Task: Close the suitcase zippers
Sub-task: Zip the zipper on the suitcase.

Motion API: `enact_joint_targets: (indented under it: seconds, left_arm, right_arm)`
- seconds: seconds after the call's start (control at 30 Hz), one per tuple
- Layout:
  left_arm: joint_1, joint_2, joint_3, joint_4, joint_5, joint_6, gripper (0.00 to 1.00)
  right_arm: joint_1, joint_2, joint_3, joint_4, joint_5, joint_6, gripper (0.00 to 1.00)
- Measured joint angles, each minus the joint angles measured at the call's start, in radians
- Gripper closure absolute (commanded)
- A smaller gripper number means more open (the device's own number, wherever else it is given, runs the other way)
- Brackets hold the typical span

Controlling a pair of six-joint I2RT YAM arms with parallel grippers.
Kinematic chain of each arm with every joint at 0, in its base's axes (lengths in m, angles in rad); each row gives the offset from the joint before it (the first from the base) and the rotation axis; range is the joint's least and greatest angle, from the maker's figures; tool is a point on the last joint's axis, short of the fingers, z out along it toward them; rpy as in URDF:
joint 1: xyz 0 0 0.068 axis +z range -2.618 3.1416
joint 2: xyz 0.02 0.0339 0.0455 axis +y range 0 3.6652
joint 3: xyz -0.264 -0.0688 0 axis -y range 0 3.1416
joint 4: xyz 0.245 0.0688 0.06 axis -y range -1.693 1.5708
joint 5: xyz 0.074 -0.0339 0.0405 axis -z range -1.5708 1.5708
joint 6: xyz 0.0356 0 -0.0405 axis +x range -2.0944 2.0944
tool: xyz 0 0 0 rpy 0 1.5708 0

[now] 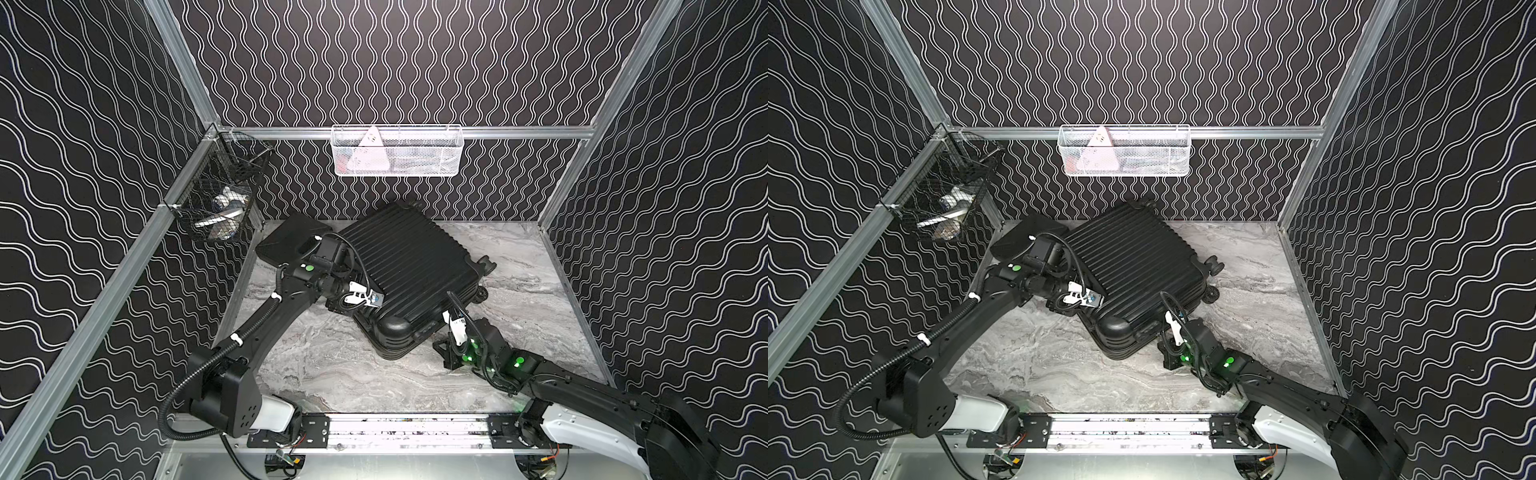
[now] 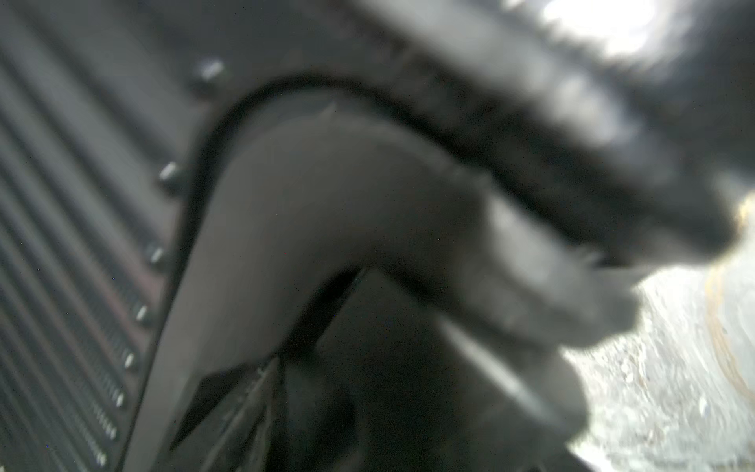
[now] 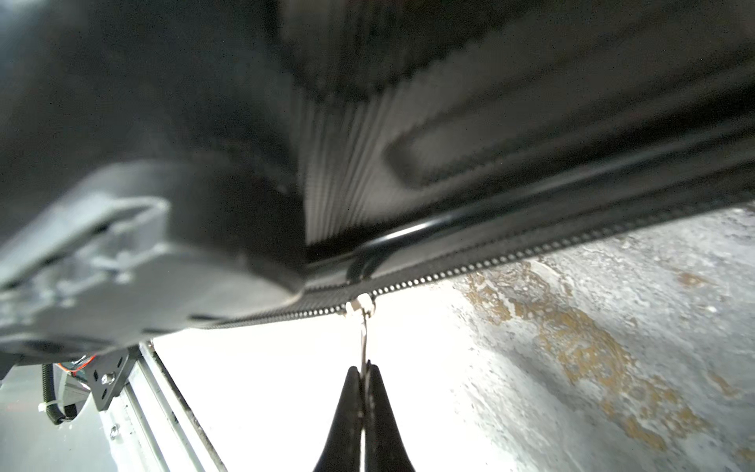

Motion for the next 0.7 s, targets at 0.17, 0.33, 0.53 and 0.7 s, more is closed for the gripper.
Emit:
enact_joint_targets:
  seconds: [0.17, 0.33, 0.53, 0.7]
  left_arm:
    - [-0.059, 0.001, 0.023, -0.063, -0.043, 0.053, 0.55]
    - [-0.135, -0.005, 0.042, -0.114, -0.052, 0.024, 0.58]
    - [-0.264, -0.003, 0.071, -0.141, -0.057, -0.109, 0.58]
    - [-0.347, 0.061, 0.133, -0.162, -0.134, -0.272, 0.66]
  right_arm:
    - [0.000, -0.043, 0.000, -0.046, 0.027, 0.001, 1.00]
    - [-0.002, -0.080, 0.001, -0.107, 0.068, 0.001, 1.00]
    - [-0.002, -0.143, 0.001, -0.191, 0.085, 0.015, 1.00]
    - [-0.002, -0.186, -0.008, -0.241, 0.079, 0.017, 1.00]
